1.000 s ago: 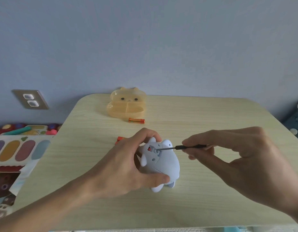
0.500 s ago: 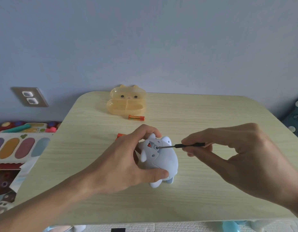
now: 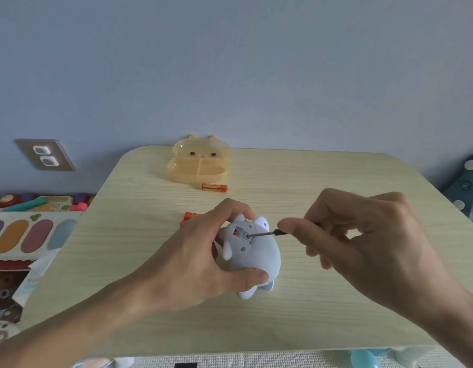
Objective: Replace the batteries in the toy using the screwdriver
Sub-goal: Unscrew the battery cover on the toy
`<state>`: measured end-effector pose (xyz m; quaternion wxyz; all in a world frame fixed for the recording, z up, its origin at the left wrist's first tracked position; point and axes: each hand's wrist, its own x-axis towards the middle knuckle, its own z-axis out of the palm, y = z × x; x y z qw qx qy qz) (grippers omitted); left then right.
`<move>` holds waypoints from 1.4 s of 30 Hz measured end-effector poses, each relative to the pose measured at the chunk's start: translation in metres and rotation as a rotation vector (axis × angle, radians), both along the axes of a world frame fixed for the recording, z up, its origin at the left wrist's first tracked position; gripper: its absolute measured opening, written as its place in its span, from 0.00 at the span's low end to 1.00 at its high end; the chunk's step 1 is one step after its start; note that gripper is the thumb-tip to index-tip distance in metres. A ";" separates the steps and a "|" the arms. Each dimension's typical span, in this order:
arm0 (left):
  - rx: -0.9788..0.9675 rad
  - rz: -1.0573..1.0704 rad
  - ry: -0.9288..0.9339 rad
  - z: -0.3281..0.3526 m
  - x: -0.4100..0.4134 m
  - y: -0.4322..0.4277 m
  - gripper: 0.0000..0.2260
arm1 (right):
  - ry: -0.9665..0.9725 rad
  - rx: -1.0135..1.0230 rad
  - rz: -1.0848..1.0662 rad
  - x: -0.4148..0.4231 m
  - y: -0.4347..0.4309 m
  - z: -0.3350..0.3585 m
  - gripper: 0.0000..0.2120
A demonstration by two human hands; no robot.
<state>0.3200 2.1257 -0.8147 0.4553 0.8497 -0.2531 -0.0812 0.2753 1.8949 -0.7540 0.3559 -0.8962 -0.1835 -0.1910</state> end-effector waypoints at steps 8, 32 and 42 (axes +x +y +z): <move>-0.021 0.025 0.003 0.002 0.001 -0.003 0.24 | 0.104 0.122 0.008 -0.001 0.002 0.003 0.06; 0.003 0.056 0.002 0.002 0.003 -0.007 0.26 | 0.145 0.115 0.028 0.000 -0.006 0.007 0.04; 0.008 0.065 0.007 0.001 0.004 -0.007 0.26 | 0.164 -0.038 -0.006 0.000 -0.012 0.006 0.09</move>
